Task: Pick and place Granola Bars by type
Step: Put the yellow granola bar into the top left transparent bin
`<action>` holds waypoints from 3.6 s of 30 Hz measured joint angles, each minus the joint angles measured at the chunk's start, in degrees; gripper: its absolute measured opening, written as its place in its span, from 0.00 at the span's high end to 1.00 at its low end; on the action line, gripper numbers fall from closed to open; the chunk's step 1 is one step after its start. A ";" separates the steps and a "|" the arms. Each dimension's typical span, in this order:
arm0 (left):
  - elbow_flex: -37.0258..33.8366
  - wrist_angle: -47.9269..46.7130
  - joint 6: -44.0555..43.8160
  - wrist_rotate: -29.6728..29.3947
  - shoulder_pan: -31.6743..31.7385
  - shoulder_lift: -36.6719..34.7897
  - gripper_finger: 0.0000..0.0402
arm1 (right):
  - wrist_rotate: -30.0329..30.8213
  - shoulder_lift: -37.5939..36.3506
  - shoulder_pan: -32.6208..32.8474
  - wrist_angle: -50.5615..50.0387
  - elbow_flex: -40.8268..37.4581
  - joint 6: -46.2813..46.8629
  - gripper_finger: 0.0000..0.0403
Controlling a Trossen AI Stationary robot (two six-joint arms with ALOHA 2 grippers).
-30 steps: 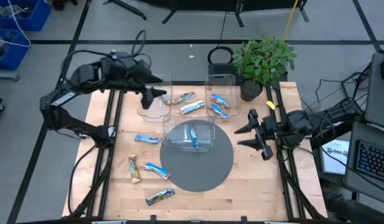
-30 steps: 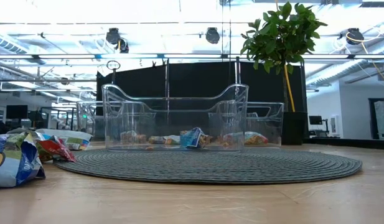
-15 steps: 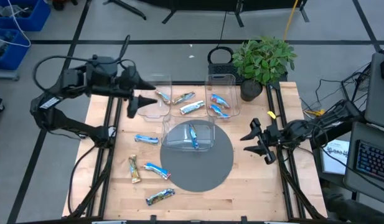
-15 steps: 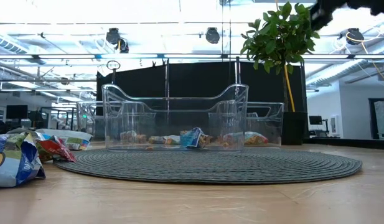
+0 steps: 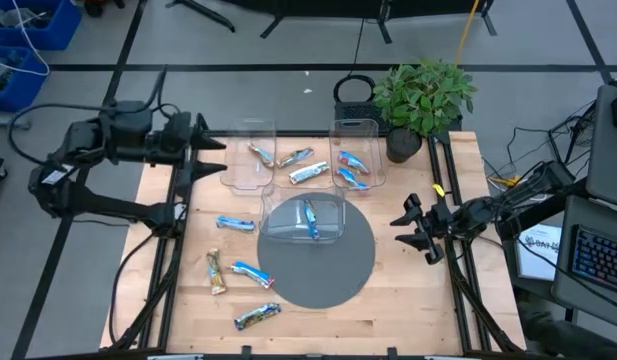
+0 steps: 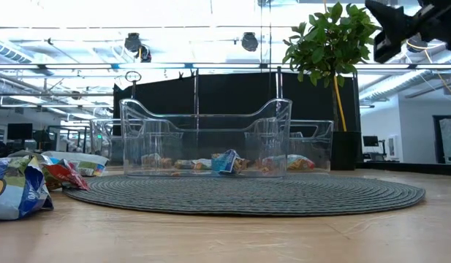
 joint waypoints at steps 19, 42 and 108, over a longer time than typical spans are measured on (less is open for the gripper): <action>-18.99 6.13 -7.10 0.79 -1.33 -20.09 0.35 | 0.00 -1.31 0.00 2.75 -4.62 -0.41 0.58; -28.90 10.13 -9.22 2.45 -1.36 -24.74 0.36 | 13.29 -26.13 -0.01 -24.75 -4.74 1.78 0.58; -56.07 18.51 -14.48 -1.70 -32.00 0.81 0.32 | 26.76 -25.48 -0.04 -36.06 -4.74 12.74 0.58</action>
